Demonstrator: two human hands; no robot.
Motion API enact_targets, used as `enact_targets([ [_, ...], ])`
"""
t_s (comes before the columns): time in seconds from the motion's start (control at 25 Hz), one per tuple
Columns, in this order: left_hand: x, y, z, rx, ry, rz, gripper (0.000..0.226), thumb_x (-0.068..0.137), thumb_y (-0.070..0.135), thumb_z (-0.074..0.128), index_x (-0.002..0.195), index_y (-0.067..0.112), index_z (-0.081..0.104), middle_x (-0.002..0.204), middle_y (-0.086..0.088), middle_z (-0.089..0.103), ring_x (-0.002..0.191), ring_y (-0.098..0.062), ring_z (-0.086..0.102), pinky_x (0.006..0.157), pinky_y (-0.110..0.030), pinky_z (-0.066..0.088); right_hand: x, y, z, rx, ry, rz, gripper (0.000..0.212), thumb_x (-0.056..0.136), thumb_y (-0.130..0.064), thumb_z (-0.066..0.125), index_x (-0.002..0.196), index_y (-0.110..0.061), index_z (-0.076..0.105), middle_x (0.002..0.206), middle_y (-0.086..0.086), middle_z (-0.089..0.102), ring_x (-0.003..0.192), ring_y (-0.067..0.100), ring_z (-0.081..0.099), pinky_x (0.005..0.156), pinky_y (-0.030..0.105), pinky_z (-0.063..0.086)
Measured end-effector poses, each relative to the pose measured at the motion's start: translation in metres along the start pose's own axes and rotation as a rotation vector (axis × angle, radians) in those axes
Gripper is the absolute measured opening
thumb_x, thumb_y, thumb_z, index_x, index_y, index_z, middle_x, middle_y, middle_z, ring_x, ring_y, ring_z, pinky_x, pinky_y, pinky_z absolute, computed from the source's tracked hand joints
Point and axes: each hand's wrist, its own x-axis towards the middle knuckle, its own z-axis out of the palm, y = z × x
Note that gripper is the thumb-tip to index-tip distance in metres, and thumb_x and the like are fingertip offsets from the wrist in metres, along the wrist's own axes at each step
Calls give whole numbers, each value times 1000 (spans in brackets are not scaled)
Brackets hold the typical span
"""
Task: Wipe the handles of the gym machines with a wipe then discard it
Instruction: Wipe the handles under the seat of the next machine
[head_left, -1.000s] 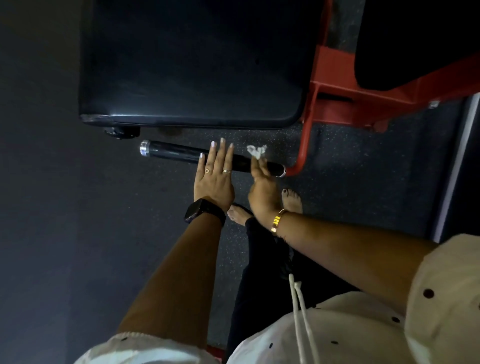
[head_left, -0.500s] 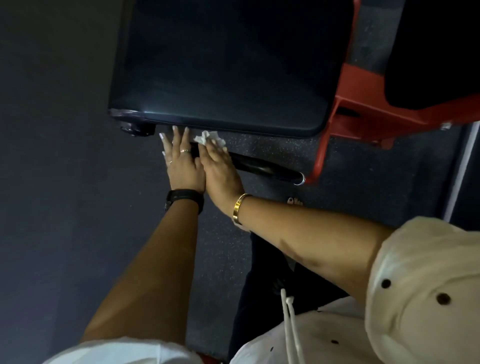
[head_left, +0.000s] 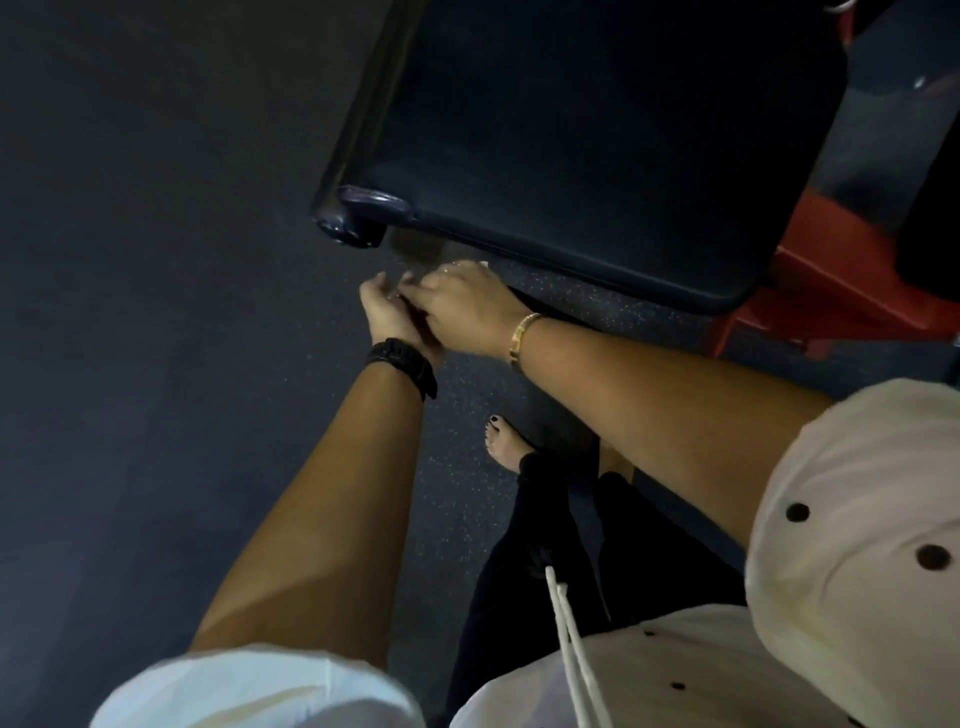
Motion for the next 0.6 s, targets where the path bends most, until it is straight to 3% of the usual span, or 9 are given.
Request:
enact_targets([
  [0.08, 0, -1, -4, 2, -35, -51, 48, 92, 50, 31, 112, 12, 52, 131, -14, 55, 125, -31, 51, 108, -39, 35, -12, 8, 3, -189, -60, -156, 50, 90, -19, 42, 140, -15, 42, 122, 3, 57, 113, 24, 49, 99, 38, 33],
  [0.12, 0, -2, -4, -13, -26, -41, 46, 92, 48, 31, 109, 11, 53, 126, -14, 57, 121, -31, 52, 105, -38, 38, -14, 9, 3, -174, -67, -178, 53, 88, -18, 45, 141, -15, 40, 123, 3, 56, 114, 24, 48, 101, 38, 30],
  [0.24, -3, 1, -2, -14, 33, 39, 45, 94, 43, 31, 105, 9, 58, 103, -11, 63, 105, -29, 58, 94, -37, 44, -4, 2, -7, 275, -54, -8, 63, 83, -5, 49, 144, -18, 36, 120, 5, 54, 110, 23, 48, 100, 37, 35],
  [0.32, -6, 8, 0, -17, -7, 75, 43, 93, 40, 33, 101, 8, 60, 89, -9, 65, 89, -26, 61, 80, -34, 47, 4, -5, -18, 650, -21, 182, 71, 79, 9, 46, 144, -15, 33, 111, 4, 53, 97, 14, 52, 89, 28, 43],
  [0.4, -11, 16, 3, -7, -51, 115, 43, 92, 38, 36, 105, 6, 62, 92, -11, 67, 83, -24, 62, 74, -32, 48, 9, -7, -31, 918, 39, 294, 68, 79, 13, 45, 140, -13, 32, 104, 4, 57, 90, 14, 56, 78, 24, 47],
  [0.52, -26, 25, 11, 39, -110, 166, 46, 94, 40, 40, 111, 3, 63, 98, -12, 70, 87, -25, 65, 77, -32, 51, 1, -5, -54, 1098, 139, 406, 49, 84, 6, 51, 128, -12, 40, 89, -3, 56, 82, 10, 56, 65, 17, 46],
  [0.6, -40, 29, 21, 108, -159, 170, 46, 94, 42, 43, 107, 5, 65, 99, -11, 71, 88, -23, 67, 80, -32, 53, -7, -5, -70, 1145, 193, 451, 37, 85, 2, 57, 119, -10, 49, 88, 1, 57, 81, 14, 57, 63, 19, 47],
])
